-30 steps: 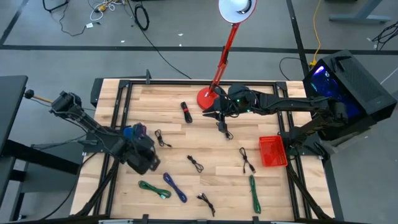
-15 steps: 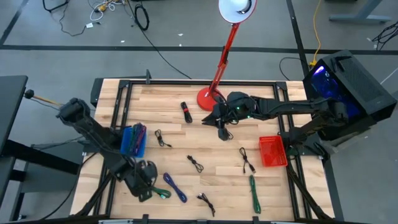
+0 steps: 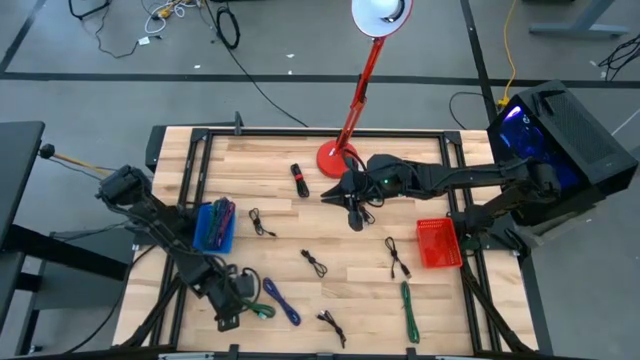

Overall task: Pick & Place USB Port
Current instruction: Put the green and black charger cable into the blue bin

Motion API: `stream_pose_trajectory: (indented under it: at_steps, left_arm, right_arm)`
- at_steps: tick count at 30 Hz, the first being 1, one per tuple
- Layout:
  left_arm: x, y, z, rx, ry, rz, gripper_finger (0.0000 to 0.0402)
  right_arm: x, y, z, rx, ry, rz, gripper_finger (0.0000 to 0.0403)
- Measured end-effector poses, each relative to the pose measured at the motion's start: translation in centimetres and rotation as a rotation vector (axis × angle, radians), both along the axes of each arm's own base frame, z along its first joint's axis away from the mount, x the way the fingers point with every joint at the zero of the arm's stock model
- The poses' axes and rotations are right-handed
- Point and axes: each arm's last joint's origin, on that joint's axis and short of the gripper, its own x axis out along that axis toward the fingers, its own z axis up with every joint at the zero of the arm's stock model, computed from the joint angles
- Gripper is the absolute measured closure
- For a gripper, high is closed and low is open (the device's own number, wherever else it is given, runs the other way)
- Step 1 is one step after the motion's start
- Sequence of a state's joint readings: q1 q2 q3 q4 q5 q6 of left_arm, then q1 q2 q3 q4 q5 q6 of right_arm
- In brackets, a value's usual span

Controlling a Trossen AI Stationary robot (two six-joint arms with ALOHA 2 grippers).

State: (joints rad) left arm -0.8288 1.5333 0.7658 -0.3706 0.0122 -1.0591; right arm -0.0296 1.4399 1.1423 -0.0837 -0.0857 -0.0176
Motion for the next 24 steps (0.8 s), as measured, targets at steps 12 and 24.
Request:
stream_pose_trajectory:
  at_steps: [12,24]
  left_arm:
    - [1.8,0.1,1.4,-0.001,-0.100,-0.100,0.0235]
    - [2.2,-0.5,-0.1,0.143,-0.034,-0.223,0.0274]
  right_arm:
    - [0.0,0.0,0.0,-0.047,-0.003,0.018,0.0347]
    - [0.0,0.0,-0.1,-0.040,0.005,0.015,0.0347]
